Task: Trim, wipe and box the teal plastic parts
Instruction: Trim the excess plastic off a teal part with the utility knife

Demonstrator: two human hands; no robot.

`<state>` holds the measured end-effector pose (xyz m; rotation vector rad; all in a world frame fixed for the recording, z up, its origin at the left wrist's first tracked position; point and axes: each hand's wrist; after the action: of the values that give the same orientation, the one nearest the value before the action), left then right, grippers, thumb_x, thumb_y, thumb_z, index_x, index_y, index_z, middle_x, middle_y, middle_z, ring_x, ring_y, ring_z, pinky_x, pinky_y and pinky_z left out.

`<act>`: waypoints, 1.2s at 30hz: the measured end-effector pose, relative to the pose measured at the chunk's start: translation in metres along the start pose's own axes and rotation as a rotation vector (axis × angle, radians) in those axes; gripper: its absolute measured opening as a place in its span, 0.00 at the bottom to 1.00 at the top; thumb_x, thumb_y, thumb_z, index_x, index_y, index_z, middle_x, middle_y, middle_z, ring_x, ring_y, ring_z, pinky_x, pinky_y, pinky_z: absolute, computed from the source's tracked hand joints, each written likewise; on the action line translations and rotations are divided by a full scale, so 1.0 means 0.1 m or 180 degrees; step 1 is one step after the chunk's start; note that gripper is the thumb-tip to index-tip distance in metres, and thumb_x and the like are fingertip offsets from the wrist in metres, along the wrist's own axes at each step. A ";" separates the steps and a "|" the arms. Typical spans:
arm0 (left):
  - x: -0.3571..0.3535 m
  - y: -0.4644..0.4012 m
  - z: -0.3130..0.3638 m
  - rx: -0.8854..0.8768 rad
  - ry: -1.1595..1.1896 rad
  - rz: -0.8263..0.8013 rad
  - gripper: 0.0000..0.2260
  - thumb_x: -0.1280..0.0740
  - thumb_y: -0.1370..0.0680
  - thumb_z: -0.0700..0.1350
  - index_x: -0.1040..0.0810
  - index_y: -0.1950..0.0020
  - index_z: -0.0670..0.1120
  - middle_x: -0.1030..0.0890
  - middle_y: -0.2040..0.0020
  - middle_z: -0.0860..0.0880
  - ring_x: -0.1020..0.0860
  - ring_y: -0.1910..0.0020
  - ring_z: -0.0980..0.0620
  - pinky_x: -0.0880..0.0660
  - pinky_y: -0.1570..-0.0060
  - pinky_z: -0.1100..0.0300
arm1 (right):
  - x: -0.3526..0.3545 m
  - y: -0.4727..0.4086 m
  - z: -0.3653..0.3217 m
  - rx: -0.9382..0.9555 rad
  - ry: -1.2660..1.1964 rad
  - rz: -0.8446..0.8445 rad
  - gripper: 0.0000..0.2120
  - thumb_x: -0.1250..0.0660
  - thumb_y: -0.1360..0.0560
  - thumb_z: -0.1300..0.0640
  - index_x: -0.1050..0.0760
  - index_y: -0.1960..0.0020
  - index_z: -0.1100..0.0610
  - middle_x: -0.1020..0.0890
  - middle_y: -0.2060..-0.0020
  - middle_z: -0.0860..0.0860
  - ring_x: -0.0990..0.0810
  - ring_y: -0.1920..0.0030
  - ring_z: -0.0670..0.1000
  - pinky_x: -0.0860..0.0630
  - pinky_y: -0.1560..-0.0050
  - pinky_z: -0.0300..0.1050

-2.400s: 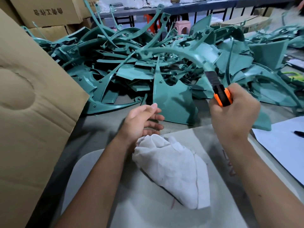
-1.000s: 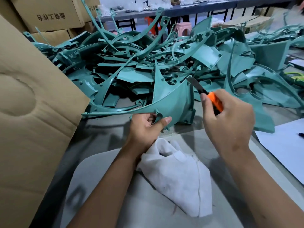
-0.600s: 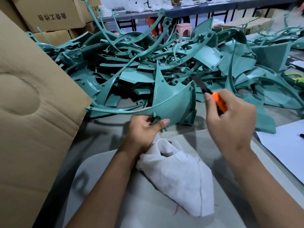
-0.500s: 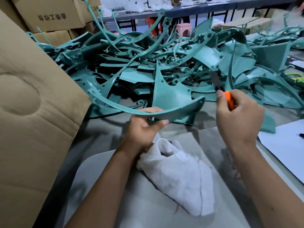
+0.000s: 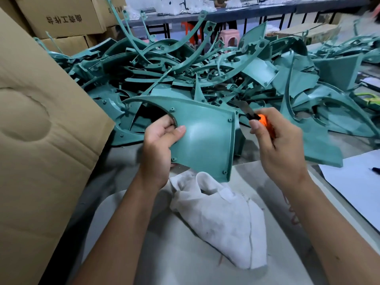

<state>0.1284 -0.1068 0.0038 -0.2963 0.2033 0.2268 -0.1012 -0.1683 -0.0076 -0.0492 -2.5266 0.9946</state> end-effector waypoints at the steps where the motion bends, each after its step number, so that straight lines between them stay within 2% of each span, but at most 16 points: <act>1: 0.00 0.00 0.01 -0.0016 0.0042 -0.0013 0.12 0.36 0.24 0.40 0.16 0.44 0.43 0.14 0.49 0.40 0.16 0.51 0.41 0.19 0.54 0.52 | -0.01 0.00 0.00 0.0012 0.0041 -0.0006 0.07 0.35 0.15 0.53 0.21 0.44 0.56 0.21 0.62 0.46 0.25 0.62 0.45 0.32 0.61 0.39; 5: 0.00 0.00 0.01 -0.0089 -0.0047 0.0059 0.09 0.34 0.22 0.42 0.16 0.48 0.41 0.14 0.53 0.41 0.16 0.55 0.44 0.20 0.59 0.55 | -0.02 0.00 0.02 0.0004 0.0170 -0.0067 0.09 0.34 0.17 0.52 0.20 0.45 0.57 0.23 0.61 0.40 0.27 0.62 0.39 0.35 0.61 0.33; 9: -0.01 -0.02 0.02 -0.0081 -0.0083 0.0242 0.14 0.30 0.21 0.48 0.19 0.52 0.36 0.15 0.56 0.40 0.17 0.58 0.43 0.19 0.60 0.53 | -0.05 0.01 0.00 0.0168 0.0288 -0.0188 0.08 0.32 0.18 0.54 0.19 0.46 0.59 0.21 0.60 0.44 0.24 0.60 0.46 0.30 0.58 0.39; 13: -0.01 -0.03 0.03 -0.0042 -0.0098 0.0240 0.09 0.31 0.21 0.48 0.15 0.53 0.43 0.14 0.56 0.43 0.16 0.59 0.46 0.19 0.61 0.55 | -0.04 0.01 0.03 -0.0001 0.0090 0.0029 0.07 0.33 0.16 0.54 0.21 0.47 0.57 0.22 0.63 0.47 0.27 0.64 0.48 0.33 0.62 0.44; 16: -0.01 -0.03 0.04 -0.0009 -0.0105 0.0256 0.09 0.31 0.21 0.48 0.14 0.53 0.45 0.13 0.55 0.43 0.15 0.58 0.47 0.19 0.60 0.55 | -0.04 0.01 0.01 0.0033 0.0087 0.0034 0.07 0.34 0.16 0.54 0.21 0.44 0.57 0.24 0.61 0.40 0.28 0.62 0.40 0.34 0.60 0.38; 22: -0.01 -0.02 0.07 0.0017 -0.0050 0.0384 0.11 0.31 0.21 0.48 0.17 0.53 0.40 0.15 0.57 0.41 0.18 0.58 0.43 0.20 0.59 0.52 | -0.04 0.01 0.00 0.0168 0.0209 -0.0111 0.09 0.34 0.16 0.55 0.20 0.42 0.59 0.24 0.58 0.37 0.29 0.59 0.35 0.36 0.57 0.29; 26: -0.08 -0.02 0.11 -0.0037 0.0096 0.0580 0.20 0.32 0.21 0.46 0.26 0.49 0.27 0.22 0.56 0.35 0.25 0.56 0.39 0.28 0.55 0.44 | -0.02 0.00 -0.01 0.0354 0.0339 -0.0261 0.09 0.32 0.17 0.55 0.19 0.41 0.59 0.24 0.56 0.37 0.27 0.56 0.34 0.36 0.54 0.27; 30: -0.11 0.00 0.13 0.0051 0.0180 0.0710 0.19 0.33 0.17 0.43 0.29 0.49 0.25 0.24 0.53 0.36 0.27 0.55 0.38 0.30 0.54 0.42 | 0.02 -0.01 -0.03 0.0546 0.0199 -0.0491 0.10 0.32 0.18 0.56 0.18 0.40 0.60 0.21 0.53 0.37 0.24 0.53 0.36 0.32 0.50 0.29; 33: -0.14 0.00 0.18 0.0098 0.0267 0.0797 0.19 0.34 0.17 0.43 0.29 0.47 0.24 0.23 0.52 0.35 0.26 0.54 0.38 0.28 0.53 0.41 | 0.06 -0.03 -0.03 0.0646 0.0037 -0.0710 0.08 0.31 0.19 0.58 0.18 0.41 0.58 0.20 0.53 0.39 0.23 0.53 0.39 0.32 0.51 0.30; 36: -0.15 0.00 0.23 0.0090 0.0360 0.0842 0.20 0.34 0.17 0.43 0.29 0.42 0.24 0.23 0.49 0.33 0.24 0.51 0.37 0.26 0.49 0.39 | 0.07 -0.03 -0.05 0.0689 -0.0139 -0.0902 0.08 0.31 0.20 0.57 0.17 0.42 0.56 0.18 0.53 0.41 0.22 0.53 0.42 0.30 0.52 0.31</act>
<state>0.1184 -0.1024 0.0291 -0.2537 0.3579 0.4691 -0.1055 -0.1661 0.0008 0.3865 -2.3619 1.1508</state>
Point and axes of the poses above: each hand's wrist, its own y-axis away from the middle knuckle, its own x-axis out of the back of the hand, z = x × y
